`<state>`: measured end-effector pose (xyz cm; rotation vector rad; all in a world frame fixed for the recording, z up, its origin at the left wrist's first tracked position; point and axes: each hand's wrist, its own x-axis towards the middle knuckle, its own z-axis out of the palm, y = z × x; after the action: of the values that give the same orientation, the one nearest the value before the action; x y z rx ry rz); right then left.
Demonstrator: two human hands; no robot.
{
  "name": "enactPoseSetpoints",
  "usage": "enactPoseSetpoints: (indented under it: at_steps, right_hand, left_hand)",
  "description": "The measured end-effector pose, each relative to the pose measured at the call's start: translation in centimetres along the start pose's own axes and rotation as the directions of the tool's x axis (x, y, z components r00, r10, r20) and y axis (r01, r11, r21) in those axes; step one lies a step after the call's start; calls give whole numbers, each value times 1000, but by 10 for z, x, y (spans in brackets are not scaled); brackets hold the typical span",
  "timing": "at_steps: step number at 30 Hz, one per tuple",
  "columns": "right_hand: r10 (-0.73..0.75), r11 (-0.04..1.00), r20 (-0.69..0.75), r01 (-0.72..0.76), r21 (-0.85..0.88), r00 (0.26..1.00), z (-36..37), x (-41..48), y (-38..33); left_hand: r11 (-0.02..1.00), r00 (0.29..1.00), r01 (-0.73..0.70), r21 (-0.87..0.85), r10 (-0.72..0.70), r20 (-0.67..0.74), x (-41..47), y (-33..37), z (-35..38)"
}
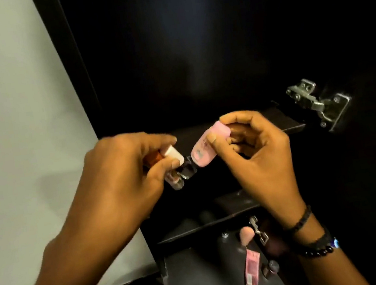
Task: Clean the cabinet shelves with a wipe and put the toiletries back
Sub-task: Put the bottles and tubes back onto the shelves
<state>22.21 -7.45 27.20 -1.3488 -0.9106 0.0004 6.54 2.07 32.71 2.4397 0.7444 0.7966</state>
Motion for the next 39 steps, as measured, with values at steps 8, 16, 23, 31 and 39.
enactPoseSetpoints:
  at_steps: [8, 16, 23, 31, 39]
  right_hand:
    - [-124, 969, 73, 136, -205, 990, 19, 65, 3]
    - [-130, 942, 161, 172, -287, 978, 40, 82, 22]
    - [-115, 958, 175, 156, -242, 978, 52, 79, 24]
    - [-54, 977, 162, 86, -196, 985, 55, 73, 37]
    - [-29, 983, 148, 55, -177, 989, 57, 71, 41]
  left_hand:
    - [972, 995, -16, 236, 38, -91, 68, 5, 10]
    - [884, 997, 80, 461, -68, -42, 93, 10, 18]
    - [895, 993, 120, 430, -100, -68, 96, 7, 23]
    - [967, 967, 94, 235, -32, -252, 88, -15, 35]
    - [978, 943, 155, 139, -105, -316, 67, -20, 61]
